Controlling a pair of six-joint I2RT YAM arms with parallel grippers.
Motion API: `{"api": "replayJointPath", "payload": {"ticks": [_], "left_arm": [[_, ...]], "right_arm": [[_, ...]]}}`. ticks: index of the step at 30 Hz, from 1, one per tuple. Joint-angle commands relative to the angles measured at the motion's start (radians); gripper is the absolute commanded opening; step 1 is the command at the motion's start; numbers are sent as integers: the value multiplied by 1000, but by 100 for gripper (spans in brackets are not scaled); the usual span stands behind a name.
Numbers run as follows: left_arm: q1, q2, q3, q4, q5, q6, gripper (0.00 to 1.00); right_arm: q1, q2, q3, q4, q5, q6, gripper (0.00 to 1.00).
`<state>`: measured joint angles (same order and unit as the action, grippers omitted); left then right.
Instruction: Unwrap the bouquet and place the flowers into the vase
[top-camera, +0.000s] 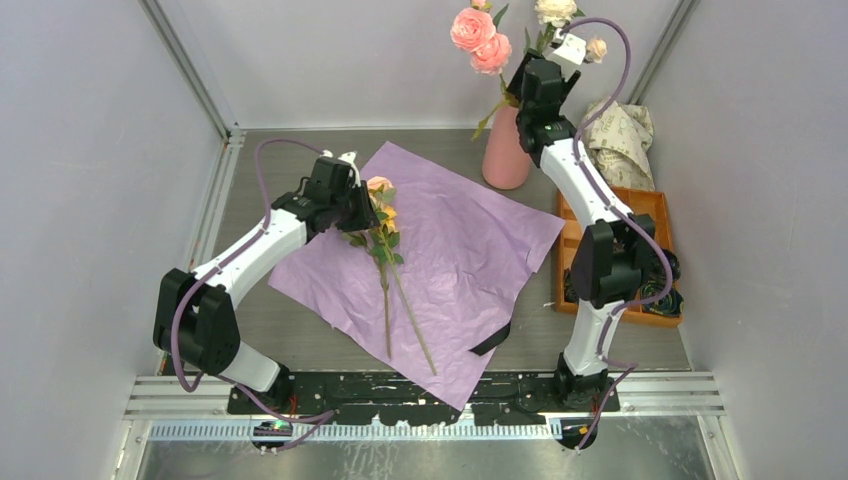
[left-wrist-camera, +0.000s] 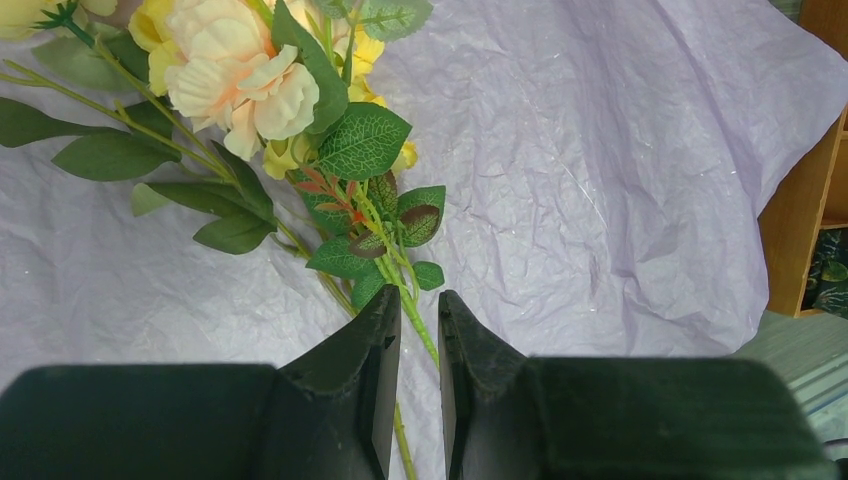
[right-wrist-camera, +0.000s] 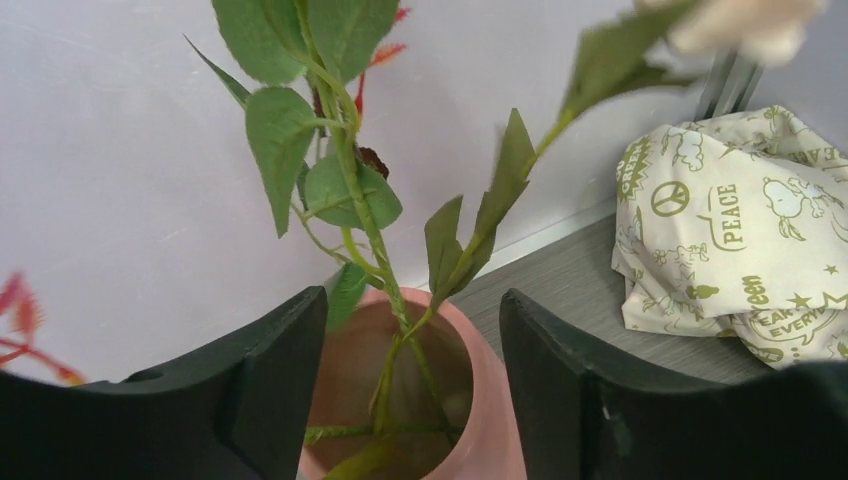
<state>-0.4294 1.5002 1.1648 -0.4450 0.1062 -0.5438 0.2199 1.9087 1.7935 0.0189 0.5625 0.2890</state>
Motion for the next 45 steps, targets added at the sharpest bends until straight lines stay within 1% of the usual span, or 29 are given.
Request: {"api": "replayJointPath", "payload": {"ticks": [1, 5, 13, 18, 20, 26, 29, 31, 33, 35, 37, 39, 42, 45], "left_arm": [[6, -17, 1, 37, 20, -12, 22], [6, -10, 1, 41, 30, -16, 22], [6, -15, 0, 45, 31, -20, 22], [6, -29, 10, 28, 21, -11, 22], [6, -45, 23, 10, 7, 0, 22], [6, -130, 123, -82, -67, 41, 24], [6, -204, 166, -133, -152, 45, 26], [6, -261, 183, -161, -206, 50, 29], [6, -321, 192, -191, -266, 56, 32], [6, -381, 193, -223, -331, 62, 36], [6, -420, 198, -262, -398, 62, 38], [5, -445, 203, -302, -460, 63, 38], [5, -476, 194, -330, -508, 61, 38], [6, -509, 173, -340, -534, 56, 39]], "right_arm": [[-3, -143, -12, 45, -62, 16, 73], [-3, -201, -37, 56, -77, 24, 86], [-3, -346, -84, 61, -83, 48, 94], [-3, -480, -135, 65, -84, 49, 95], [-3, -531, -139, 48, -112, 48, 94], [15, -631, -126, -103, -235, 72, 90], [28, -645, -109, -194, -321, 111, 88], [45, -638, -100, -233, -392, 135, 86], [93, -611, -81, -271, -451, 117, 86], [198, -551, -26, -368, -434, 43, 87], [340, -459, 71, -470, -383, -29, 88], [414, -367, 125, -534, -366, -33, 88], [457, -261, 129, -560, -387, 42, 87], [466, -132, 162, -614, -431, 110, 80]]}}
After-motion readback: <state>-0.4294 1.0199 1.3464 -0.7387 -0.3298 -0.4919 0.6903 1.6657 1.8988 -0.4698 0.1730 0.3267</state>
